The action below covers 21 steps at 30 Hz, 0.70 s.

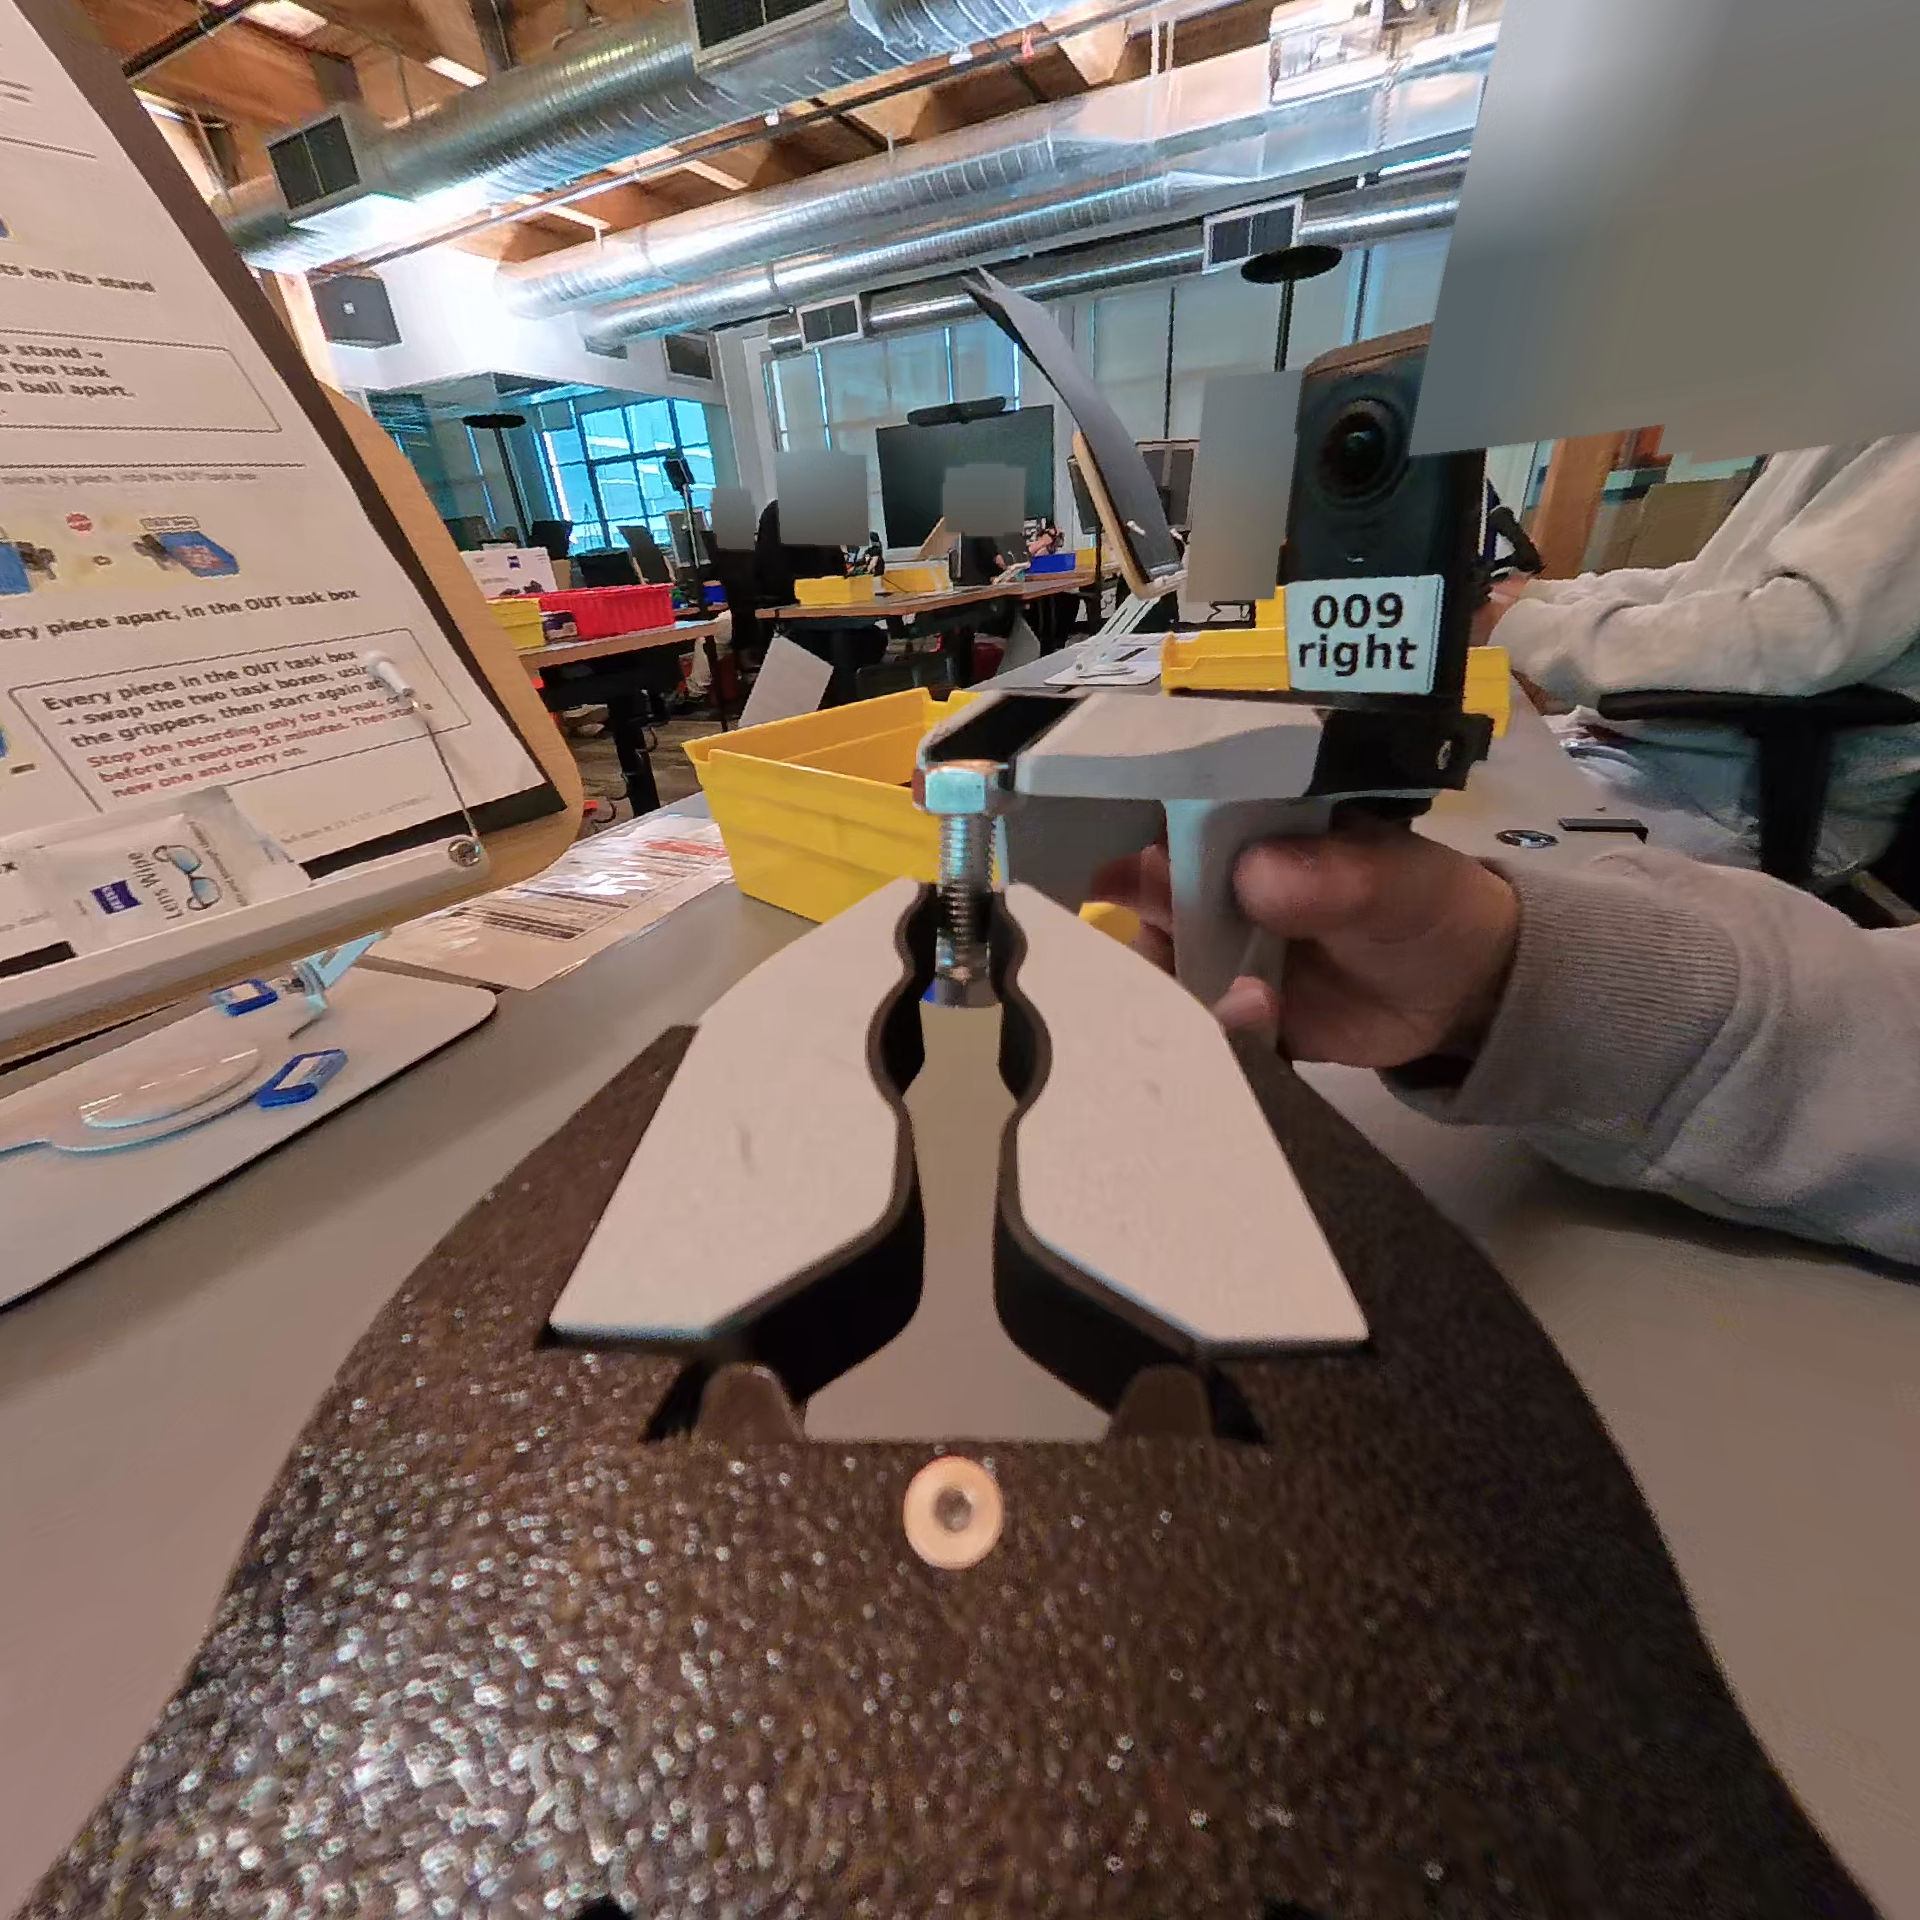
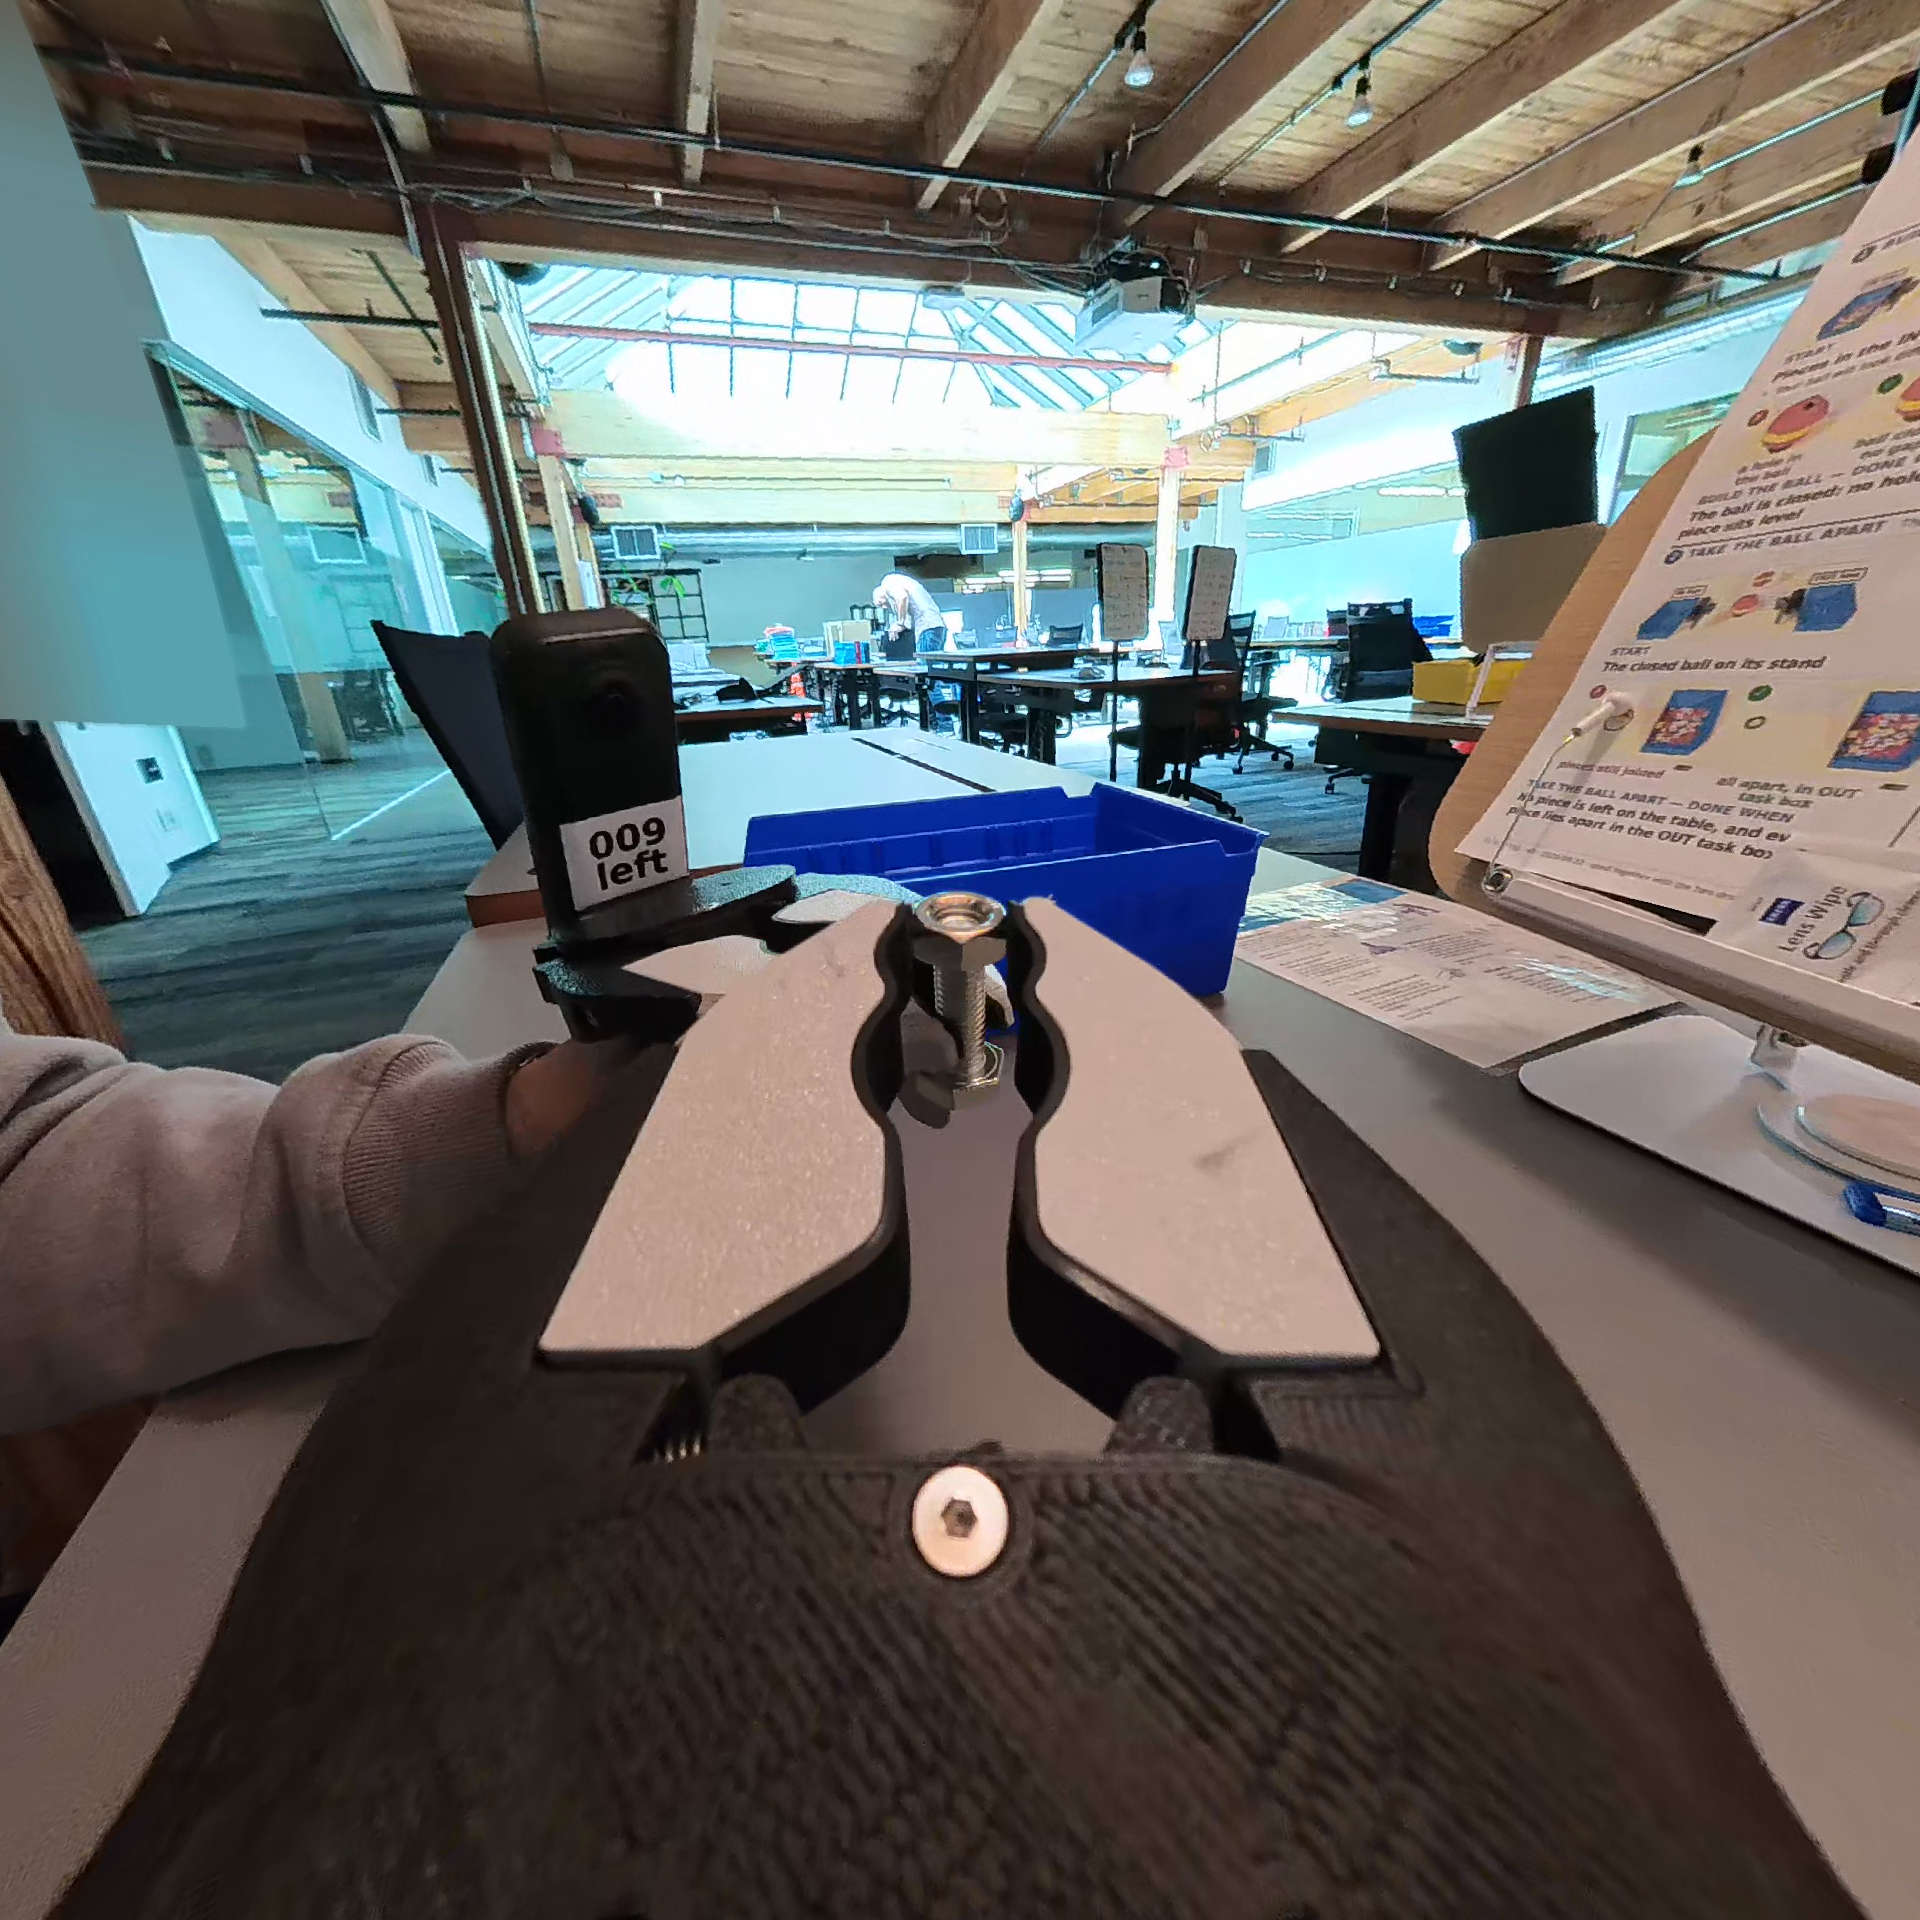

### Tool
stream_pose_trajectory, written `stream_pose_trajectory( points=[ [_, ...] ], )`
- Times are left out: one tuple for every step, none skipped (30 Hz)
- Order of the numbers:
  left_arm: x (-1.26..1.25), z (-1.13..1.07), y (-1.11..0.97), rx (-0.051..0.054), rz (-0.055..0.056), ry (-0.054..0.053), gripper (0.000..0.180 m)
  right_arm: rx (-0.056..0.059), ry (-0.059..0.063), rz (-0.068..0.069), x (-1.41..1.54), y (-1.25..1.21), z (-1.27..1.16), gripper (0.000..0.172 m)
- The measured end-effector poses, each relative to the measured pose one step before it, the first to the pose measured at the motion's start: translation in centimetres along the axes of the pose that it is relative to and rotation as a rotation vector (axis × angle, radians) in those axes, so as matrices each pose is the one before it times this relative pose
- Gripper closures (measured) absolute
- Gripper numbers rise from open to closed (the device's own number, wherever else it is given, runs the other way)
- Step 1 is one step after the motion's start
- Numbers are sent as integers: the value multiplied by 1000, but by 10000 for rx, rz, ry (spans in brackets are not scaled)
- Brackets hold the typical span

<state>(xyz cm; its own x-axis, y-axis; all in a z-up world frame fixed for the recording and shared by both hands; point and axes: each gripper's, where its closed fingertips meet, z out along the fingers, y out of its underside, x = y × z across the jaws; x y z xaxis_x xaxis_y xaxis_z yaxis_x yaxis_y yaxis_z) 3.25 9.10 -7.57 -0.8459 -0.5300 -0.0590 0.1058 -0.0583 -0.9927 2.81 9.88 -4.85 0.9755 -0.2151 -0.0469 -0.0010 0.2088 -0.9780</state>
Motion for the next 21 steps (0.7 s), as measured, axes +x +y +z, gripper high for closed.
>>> stream_pose_trajectory(
  points=[
    [150, -24, -41, 26, -105, 168, 172, -20, -173, 63, -106, -33, -61, 155],
    [287, 1, -108, 69, -174, 280, 172, 28, -271, 150, -170, -131, -105, 155],
    [436, 0, -114, 84, -278, 422, 172, 35, -367, 184, -287, -134, -141, 155],
    [494, -8, -128, 100, -378, 503, 172, 45, -389, 175, -339, -138, -132, 155],
    [454, -24, -151, 125, -401, 479, 172, 69, -317, 158, -271, -148, -109, 155],
    [461, -16, -116, 119, -393, 484, 172, 69, -327, 142, -338, -127, -75, 155],
    [499, -12, -112, 103, -423, 517, 172, 65, -369, 153, -436, -109, -29, 155],
    [420, -27, -146, 116, -412, 445, 172, 104, -264, 139, -312, -150, -5, 155],
    [412, -12, -136, 118, -348, 413, 172, 124, -236, 101, -309, -155, 25, 155],
    [516, -1, -77, 70, -320, 474, 172, 79, -356, 101, -483, -90, 48, 155],
    [381, 15, -59, 50, -271, 360, 172, 59, -264, 122, -350, -81, 27, 155],
    [75, 5, -48, 51, -119, 85, 172, 52, -51, 62, -43, -74, 7, 155],
    [-238, -19, 16, 0, 61, -185, 172, -2, 161, 2, 217, 31, -45, 155],
    [-486, -55, 83, -47, 204, -399, 172, -6, 396, -53, 527, 89, -100, 155],
    [-526, -101, 51, -36, 257, -437, 172, 27, 565, -143, 696, 85, -133, 153],
    [-392, -136, -76, 24, 259, -341, 172, 7, 654, -139, 837, 50, -135, 144],
    [-254, -152, -232, 101, 260, -256, 172, -31, 530, -107, 737, 13, -130, 140],
    [-188, -142, -325, 169, 242, -210, 172, -132, 320, -86, 513, 145, -93, 143],
    [-141, -110, -278, 154, 187, -165, 172, -90, 149, -26, 277, 93, -41, 141],
    [-176, -76, -136, 81, 111, -158, 172, -12, 101, -11, 138, -7, -14, 139],
    [-301, -39, 28, -8, 56, -233, 172, 53, 99, -70, 58, -65, 28, 136]
  ],
)
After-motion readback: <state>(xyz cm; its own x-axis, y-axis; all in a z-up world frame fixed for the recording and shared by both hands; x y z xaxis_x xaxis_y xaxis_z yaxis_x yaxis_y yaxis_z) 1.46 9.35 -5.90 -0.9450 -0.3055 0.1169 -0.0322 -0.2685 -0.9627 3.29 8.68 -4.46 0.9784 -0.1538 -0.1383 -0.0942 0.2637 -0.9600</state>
